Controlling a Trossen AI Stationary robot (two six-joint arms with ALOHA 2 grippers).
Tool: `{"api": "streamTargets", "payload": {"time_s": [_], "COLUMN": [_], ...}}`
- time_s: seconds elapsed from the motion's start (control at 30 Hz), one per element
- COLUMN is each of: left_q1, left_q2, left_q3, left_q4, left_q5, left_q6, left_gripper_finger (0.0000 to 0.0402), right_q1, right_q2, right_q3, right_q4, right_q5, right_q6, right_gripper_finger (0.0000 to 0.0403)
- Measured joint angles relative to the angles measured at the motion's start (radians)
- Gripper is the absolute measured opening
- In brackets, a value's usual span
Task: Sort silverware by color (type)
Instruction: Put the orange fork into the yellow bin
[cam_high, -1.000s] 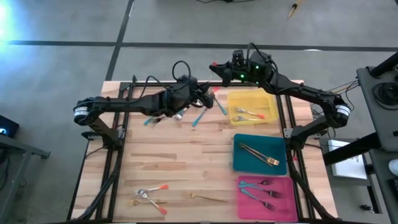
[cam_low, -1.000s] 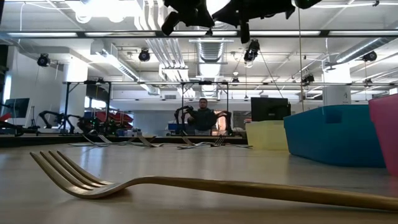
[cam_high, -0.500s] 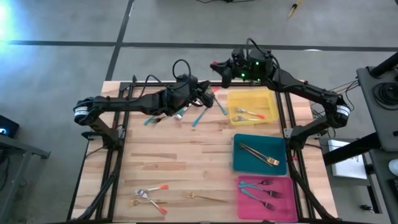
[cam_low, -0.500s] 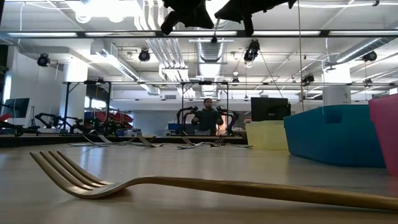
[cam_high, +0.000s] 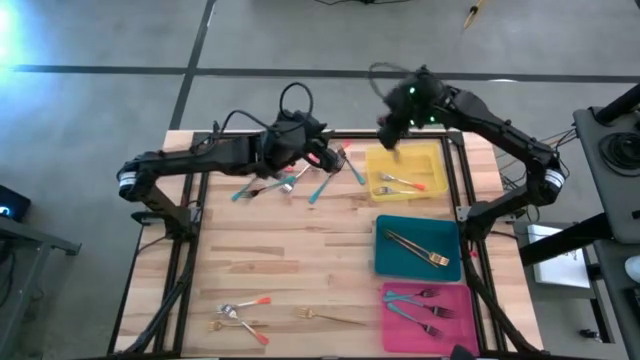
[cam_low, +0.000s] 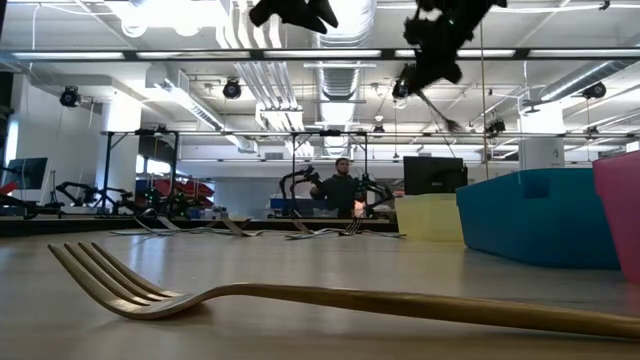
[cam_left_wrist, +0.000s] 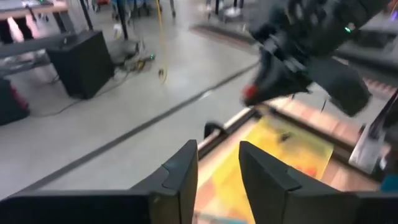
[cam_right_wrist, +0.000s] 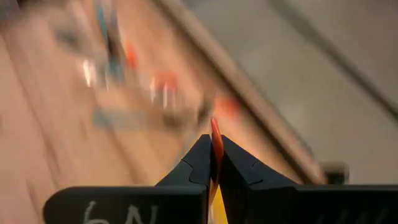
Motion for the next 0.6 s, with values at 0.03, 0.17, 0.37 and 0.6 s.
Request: {"api": "streamTargets", "payload": {"time_s": [0.03, 0.17, 0.37, 0.6], "left_q1": [0.0, 0.0, 0.0, 0.0], "left_q2": [0.0, 0.0, 0.0, 0.0], "left_q3": [0.018, 0.065, 0.079, 0.079], "left_q4": [-0.052, -0.182, -0.239, -0.265], "left_q5": [0.0, 0.0, -0.001, 0.0], "left_q6": [-0.01, -0.03, -0.036, -0.076], "left_gripper_finger": [0.0107, 0.0111, 0.0111, 0.0111], "right_q1": [-0.007, -0.034, -0.041, -0.04], "right_q2": [0.0, 0.001, 0.004, 0.005], "right_q3": [-0.015, -0.089, -0.209, -0.315], "right_q4": [-0.051, -0.161, -0.186, -0.046], "right_q5": [0.004, 0.009, 0.005, 0.008], "right_q6": [-0.03, -0.121, -0.223, -0.275], "right_gripper_finger": [0.0009, 0.0009, 0.0009, 0.0017]}}
